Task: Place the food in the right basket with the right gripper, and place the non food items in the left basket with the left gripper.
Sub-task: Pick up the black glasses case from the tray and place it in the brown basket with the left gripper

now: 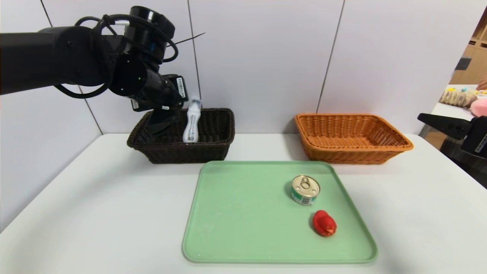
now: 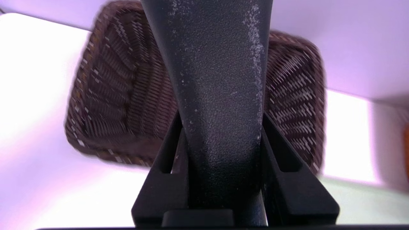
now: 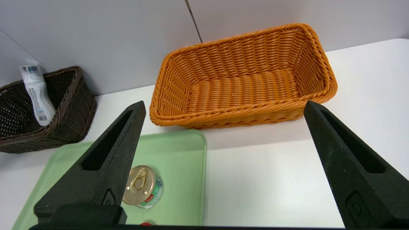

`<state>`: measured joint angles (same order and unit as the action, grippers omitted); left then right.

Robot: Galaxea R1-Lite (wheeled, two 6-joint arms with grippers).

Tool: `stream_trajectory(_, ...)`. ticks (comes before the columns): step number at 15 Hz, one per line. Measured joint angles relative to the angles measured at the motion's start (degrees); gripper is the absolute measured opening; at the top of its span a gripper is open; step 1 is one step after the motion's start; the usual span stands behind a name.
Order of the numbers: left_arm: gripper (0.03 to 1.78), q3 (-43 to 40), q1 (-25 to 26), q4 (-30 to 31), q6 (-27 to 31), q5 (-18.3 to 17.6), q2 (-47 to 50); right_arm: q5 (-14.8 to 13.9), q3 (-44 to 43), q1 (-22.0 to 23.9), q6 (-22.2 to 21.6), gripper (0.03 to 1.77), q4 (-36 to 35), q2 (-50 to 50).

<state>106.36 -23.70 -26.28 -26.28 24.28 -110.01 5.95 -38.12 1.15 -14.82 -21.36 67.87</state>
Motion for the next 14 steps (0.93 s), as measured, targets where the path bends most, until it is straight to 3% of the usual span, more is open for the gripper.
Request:
stream_trajectory(5,0.59,6.4,5.9,0.7,-0.5,-1.6,-8.9,0.0,2.6,0.0,-0.2,1.71,0.0,-1.7)
stream_trajectory(14,0.58,6.8,8.2,3.4,-1.7,-1.6,-15.5,0.2,3.6,0.0,-0.9,1.71,0.0,-3.1)
